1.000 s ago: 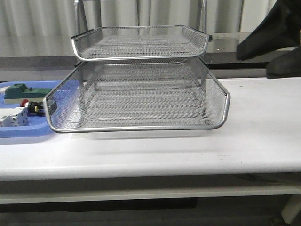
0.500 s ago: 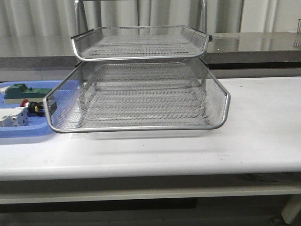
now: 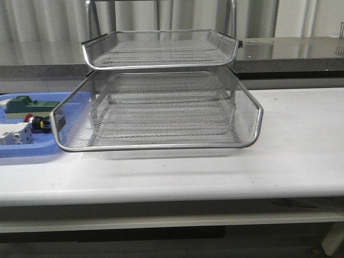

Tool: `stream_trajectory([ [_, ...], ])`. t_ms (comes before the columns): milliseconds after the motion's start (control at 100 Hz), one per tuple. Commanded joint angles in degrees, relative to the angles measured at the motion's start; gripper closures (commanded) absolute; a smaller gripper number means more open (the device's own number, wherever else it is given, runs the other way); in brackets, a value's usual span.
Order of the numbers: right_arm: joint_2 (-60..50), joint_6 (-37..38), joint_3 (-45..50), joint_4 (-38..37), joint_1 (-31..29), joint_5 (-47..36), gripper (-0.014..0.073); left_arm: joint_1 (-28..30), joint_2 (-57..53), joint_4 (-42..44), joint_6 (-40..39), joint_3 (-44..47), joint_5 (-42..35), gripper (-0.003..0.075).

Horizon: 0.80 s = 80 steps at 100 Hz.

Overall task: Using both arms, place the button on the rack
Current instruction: 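Withdraw the right gripper and move the left gripper over the blue tray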

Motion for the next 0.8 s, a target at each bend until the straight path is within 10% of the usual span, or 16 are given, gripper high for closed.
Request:
stream_trajectory([
  [0,-0.93,0.67,-1.92,-1.72,-0.44,-2.62,0.0182,0.01,-1.85,-0.45,-0.55,2.65,-4.49,0.0716],
  [350,-1.23,0.67,-1.92,-1.72,-0.44,-1.71,0.0668,0.01,-1.85,-0.45,-0.55,2.65,-4.49,0.0716],
  [790,-1.23,0.67,-1.92,-1.72,-0.44,-1.71,0.0662,0.01,-1.85,-0.45,-0.55,2.65,-4.49,0.0716],
])
